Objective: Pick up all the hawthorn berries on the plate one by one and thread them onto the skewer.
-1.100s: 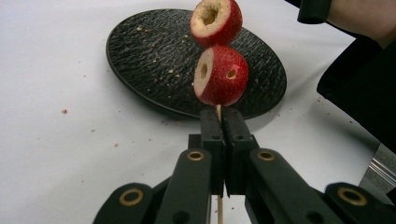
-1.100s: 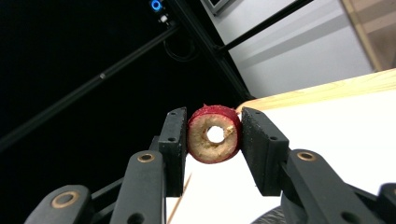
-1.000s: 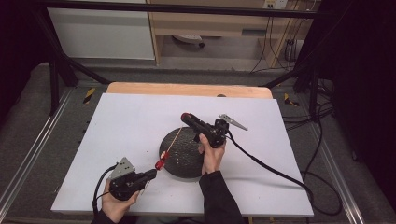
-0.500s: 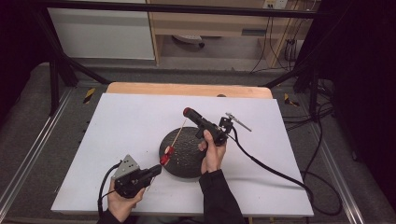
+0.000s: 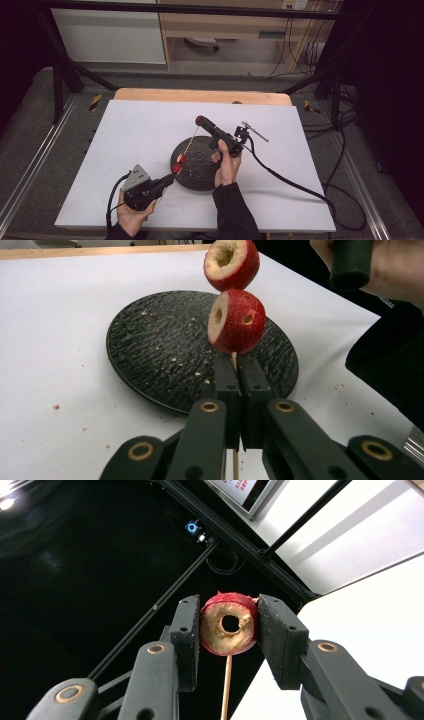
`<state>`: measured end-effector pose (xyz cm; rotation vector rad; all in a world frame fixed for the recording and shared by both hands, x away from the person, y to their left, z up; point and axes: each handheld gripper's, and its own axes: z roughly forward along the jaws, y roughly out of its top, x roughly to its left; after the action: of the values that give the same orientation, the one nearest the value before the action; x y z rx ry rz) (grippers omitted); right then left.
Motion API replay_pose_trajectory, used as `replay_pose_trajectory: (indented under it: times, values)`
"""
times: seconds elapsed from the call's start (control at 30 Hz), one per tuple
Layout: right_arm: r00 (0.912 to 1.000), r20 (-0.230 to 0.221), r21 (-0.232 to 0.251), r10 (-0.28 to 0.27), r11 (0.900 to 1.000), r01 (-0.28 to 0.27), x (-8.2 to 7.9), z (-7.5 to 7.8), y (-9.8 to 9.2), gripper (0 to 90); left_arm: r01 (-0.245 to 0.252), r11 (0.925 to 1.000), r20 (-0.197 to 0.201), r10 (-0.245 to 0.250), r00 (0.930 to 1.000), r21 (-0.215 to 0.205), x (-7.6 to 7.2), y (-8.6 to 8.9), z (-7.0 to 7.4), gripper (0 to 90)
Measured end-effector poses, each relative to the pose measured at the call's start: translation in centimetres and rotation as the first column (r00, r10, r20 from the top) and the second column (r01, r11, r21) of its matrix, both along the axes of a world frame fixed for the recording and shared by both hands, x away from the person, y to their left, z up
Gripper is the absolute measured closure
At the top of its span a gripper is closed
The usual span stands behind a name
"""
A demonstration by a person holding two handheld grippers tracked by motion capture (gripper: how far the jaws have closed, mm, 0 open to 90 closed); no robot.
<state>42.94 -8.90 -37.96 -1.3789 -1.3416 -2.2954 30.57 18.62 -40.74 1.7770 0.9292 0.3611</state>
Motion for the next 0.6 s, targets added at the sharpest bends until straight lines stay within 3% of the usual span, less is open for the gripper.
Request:
replay_pose_trajectory:
  times: [0.27, 0.6]
  values:
    - [0.9999, -0.010, 0.006, 0.010, 1.000, -0.010, -0.1, -0.3, 0.2, 62.7, -0.023, 0.9997, 0.009, 0.023, 0.9997, -0.010, 0.1, -0.7, 0.2, 88.4]
    - [1.0000, 0.000, -0.022, 0.004, 1.000, -0.004, -0.2, -0.7, 0.4, 62.8, -0.042, 0.9989, -0.018, 0.042, 0.9990, -0.021, 0.5, -1.1, 0.2, 88.4]
